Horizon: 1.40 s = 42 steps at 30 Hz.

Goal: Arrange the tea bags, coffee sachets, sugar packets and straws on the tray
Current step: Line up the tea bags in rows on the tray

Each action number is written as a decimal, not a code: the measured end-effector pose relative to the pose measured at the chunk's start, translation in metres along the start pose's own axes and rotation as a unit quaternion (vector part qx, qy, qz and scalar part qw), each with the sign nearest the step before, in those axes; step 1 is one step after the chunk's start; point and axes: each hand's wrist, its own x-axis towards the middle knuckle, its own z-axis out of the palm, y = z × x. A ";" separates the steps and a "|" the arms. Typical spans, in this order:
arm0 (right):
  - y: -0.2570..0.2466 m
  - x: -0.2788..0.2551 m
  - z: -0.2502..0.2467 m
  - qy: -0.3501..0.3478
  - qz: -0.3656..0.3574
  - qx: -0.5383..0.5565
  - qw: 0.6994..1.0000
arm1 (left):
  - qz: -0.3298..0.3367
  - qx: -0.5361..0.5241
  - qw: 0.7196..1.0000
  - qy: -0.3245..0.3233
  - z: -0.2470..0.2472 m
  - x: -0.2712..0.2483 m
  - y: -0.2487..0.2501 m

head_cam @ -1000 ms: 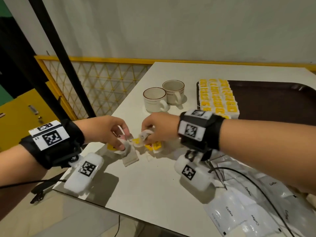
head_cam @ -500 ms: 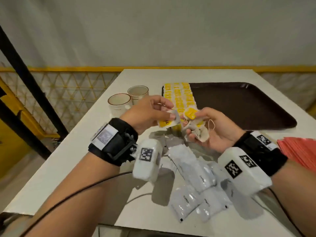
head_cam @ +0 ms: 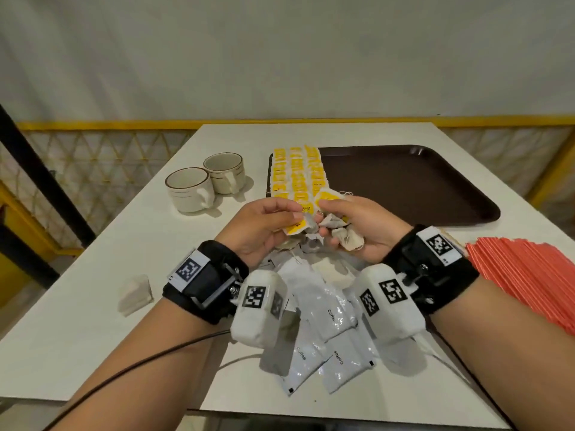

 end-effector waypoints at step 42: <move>0.021 0.005 -0.005 0.013 -0.128 0.152 0.980 | 0.207 0.066 0.976 0.031 0.030 0.011 0.001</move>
